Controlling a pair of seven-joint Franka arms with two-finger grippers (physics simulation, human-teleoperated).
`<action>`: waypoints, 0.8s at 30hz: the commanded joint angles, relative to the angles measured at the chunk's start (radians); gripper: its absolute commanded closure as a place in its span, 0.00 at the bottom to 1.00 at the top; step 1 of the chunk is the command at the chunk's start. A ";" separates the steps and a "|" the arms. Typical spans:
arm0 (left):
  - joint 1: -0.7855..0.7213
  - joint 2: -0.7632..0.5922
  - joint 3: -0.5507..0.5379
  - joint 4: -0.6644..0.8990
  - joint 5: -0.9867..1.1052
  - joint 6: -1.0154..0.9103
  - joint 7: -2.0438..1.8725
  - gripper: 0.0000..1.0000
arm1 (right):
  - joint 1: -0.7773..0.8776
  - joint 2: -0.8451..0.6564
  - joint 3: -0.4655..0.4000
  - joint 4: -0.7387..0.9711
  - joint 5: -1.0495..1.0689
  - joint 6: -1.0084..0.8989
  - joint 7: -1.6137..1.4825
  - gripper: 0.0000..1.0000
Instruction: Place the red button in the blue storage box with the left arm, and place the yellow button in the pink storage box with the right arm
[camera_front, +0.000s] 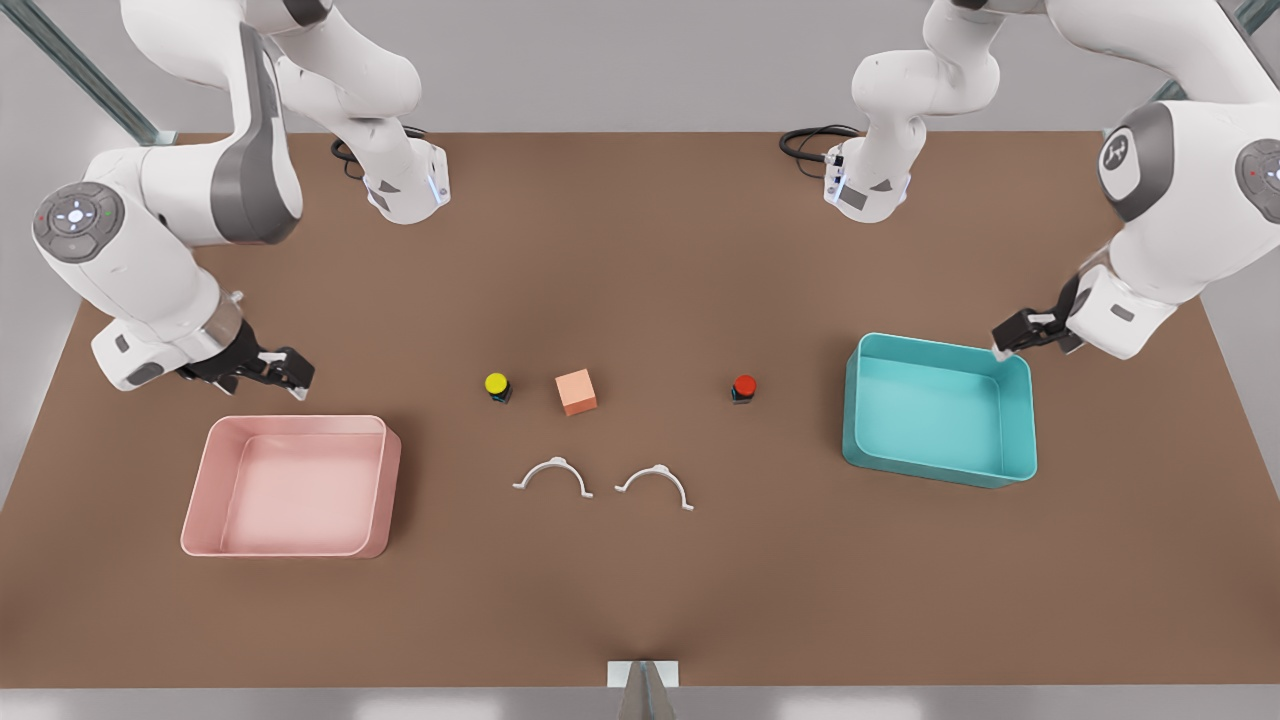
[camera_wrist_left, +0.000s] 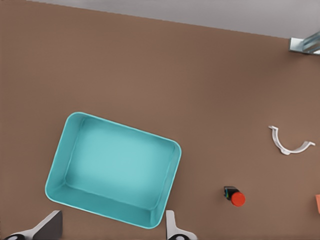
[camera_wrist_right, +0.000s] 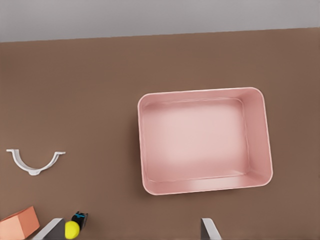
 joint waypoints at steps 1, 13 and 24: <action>-0.004 0.001 0.000 0.001 0.003 0.008 0.156 0.00 | -0.008 0.004 -0.002 -0.009 -0.002 0.024 0.012 0.00; -0.550 0.211 0.000 -0.306 0.003 0.554 -0.284 0.00 | 0.293 0.203 0.056 -0.383 0.024 0.515 0.425 0.00; -0.549 0.338 0.030 -0.453 0.015 0.828 -0.286 0.00 | 0.247 0.148 0.095 -0.717 0.032 0.860 0.594 0.00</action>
